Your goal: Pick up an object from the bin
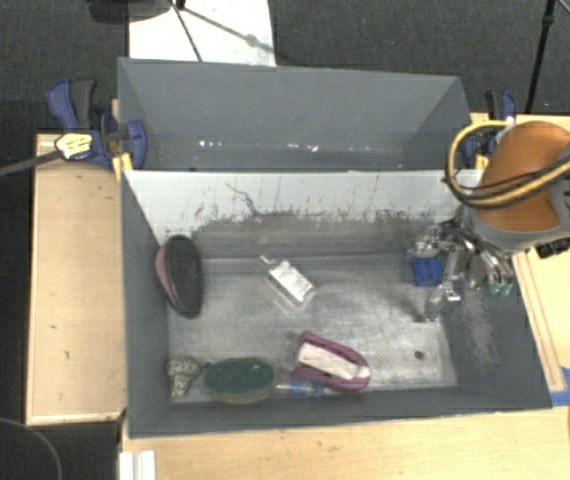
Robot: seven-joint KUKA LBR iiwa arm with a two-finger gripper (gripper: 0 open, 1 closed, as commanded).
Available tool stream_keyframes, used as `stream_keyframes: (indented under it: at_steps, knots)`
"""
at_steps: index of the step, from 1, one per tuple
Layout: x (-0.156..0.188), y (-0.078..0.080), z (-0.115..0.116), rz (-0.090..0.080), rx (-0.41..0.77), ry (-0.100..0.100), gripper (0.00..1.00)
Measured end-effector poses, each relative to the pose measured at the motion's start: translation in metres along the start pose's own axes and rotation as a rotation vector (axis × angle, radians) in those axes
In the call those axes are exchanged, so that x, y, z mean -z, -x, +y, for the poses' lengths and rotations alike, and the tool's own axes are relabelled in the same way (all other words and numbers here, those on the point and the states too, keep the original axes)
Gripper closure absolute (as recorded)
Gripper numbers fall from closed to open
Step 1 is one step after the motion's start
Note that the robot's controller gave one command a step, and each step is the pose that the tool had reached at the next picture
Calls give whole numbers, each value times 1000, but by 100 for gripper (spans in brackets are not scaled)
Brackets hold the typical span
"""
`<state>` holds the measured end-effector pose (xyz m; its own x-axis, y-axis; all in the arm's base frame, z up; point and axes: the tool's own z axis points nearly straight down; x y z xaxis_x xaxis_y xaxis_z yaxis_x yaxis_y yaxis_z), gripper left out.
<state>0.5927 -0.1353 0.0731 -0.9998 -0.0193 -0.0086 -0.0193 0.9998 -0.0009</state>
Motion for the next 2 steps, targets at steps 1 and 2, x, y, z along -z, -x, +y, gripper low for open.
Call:
stream_keyframes:
  at_steps: [1, 2]
  knots:
    - [2, 0, -1, 1, 3, -1, 100]
    - [176, -21, -13, -3, 197, -3, 100]
